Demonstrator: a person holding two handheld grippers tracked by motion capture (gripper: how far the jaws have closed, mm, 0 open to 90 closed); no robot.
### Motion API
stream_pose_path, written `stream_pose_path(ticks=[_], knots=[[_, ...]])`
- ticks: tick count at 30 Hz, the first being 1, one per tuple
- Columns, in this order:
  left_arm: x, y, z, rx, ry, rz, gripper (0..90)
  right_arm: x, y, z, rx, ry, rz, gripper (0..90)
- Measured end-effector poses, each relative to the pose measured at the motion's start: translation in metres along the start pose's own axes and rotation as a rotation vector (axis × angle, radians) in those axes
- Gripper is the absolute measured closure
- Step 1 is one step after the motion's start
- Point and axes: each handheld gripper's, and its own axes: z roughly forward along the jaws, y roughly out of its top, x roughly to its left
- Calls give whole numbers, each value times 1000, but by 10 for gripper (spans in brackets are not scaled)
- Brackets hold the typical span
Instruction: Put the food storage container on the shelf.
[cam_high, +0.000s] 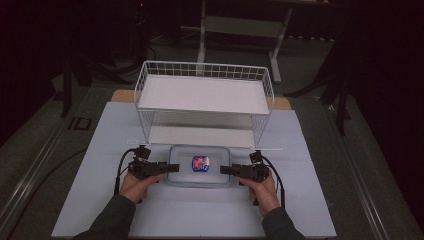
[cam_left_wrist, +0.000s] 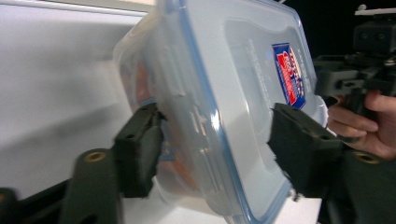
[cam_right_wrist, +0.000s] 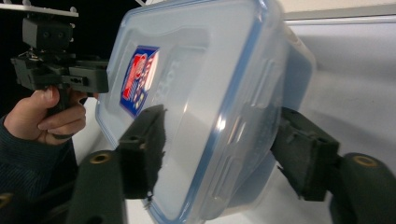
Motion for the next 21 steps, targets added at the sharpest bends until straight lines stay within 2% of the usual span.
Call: stream_pose_path(ticks=[8, 9, 10, 14, 15, 19, 21], knots=[[-5, -16, -12, -50, -27, 22, 493, 4, -6, -11, -16, 34, 13, 477], [-7, -17, -14, -42, -22, 40, 493, 4, -8, -12, -16, 37, 17, 483], [-8, -18, -15, -43, -22, 46, 508, 4, -10, -14, -19, 48, 15, 491], [-10, -21, -16, -49, -17, 58, 513, 8, -12, -15, -22, 43, -14, 488], [-13, -23, -17, -51, -1, 81, 513, 9, -13, -16, -24, 37, -20, 485], [-17, -26, -17, -65, 18, 86, 511, 12, -19, -16, -56, 24, -53, 481], [-17, -26, -18, -65, 22, 92, 511, 13, -19, -16, -56, 25, -49, 481]])
